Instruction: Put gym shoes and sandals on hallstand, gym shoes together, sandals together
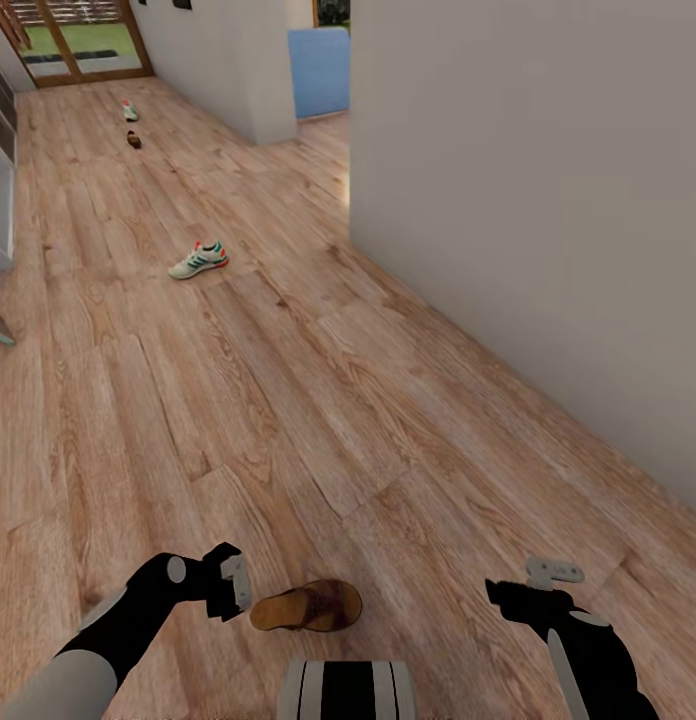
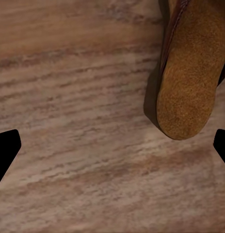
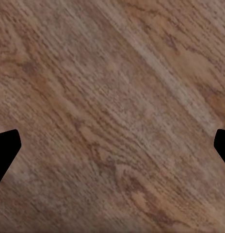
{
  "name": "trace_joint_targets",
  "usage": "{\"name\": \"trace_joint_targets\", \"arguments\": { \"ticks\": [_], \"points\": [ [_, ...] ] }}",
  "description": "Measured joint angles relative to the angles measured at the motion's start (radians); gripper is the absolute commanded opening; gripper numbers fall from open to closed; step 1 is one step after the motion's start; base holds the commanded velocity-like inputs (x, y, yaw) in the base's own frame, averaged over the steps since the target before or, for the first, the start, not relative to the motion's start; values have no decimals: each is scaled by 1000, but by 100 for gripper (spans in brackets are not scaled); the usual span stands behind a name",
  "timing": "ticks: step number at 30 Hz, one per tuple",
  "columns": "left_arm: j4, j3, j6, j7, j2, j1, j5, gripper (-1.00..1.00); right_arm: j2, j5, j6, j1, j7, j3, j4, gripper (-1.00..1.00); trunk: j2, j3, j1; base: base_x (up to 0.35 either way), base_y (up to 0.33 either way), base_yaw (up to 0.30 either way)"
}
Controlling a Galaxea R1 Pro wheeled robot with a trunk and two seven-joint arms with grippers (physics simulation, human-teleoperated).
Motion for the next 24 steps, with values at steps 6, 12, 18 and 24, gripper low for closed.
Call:
{"name": "trace_joint_targets", "arguments": {
  "ticks": [6, 12, 18, 24],
  "points": [
    [0, 0, 0, -1, -2, 0, -5, 100, 0, 0, 0, -1, 0, 0, 0, 100, 0, -10, 0, 0, 0, 0],
    [0, 0, 0, -1, -2, 0, -6, 100, 0, 0, 0, 0, 0, 0, 0, 100, 0, -20, 0, 0, 0, 0],
    [0, -1, 0, -2, -12, 0, -6, 100, 0, 0, 0, 0, 0, 0, 0, 100, 0, -29, 0, 0, 0, 0],
    [0, -1, 0, -3, -16, 0, -6, 100, 0, 0, 0, 0, 0, 0, 0, 100, 0, -33, 0, 0, 0, -3]
  ]
}}
